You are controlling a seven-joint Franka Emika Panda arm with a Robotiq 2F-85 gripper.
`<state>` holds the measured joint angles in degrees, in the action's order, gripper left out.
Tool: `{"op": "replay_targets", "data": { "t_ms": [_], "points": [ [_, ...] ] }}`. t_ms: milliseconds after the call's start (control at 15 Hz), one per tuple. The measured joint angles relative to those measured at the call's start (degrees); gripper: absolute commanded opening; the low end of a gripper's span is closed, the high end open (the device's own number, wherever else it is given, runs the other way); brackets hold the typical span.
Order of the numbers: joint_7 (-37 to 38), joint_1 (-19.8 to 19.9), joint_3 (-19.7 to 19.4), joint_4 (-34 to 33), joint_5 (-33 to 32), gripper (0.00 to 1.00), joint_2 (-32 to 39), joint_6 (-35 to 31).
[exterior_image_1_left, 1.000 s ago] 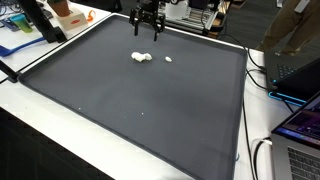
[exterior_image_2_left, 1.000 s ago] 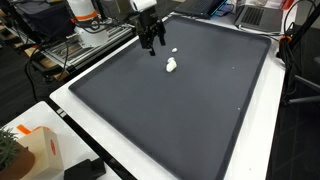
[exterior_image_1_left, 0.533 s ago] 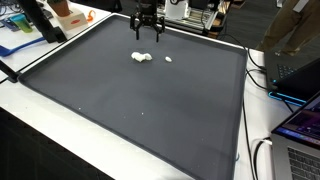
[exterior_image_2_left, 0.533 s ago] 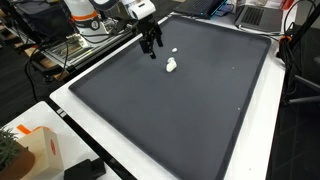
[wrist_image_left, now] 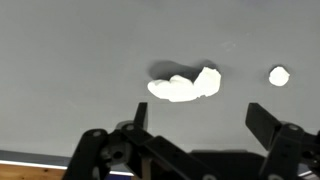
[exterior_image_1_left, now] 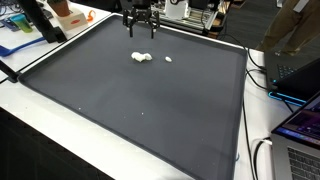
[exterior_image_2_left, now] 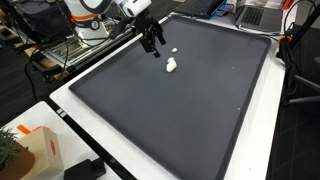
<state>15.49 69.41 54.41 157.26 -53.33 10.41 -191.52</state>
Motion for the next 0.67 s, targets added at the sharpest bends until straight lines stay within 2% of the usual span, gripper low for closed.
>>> {"op": "replay_targets", "data": {
  "t_ms": [267,667],
  "points": [
    [-7.69,0.07,-3.15,0.03,-4.10,1.00,3.42,-4.98],
    [-17.97,1.56,-8.64,-1.07,-15.35,1.00,14.32,-9.56]
  ]
}}
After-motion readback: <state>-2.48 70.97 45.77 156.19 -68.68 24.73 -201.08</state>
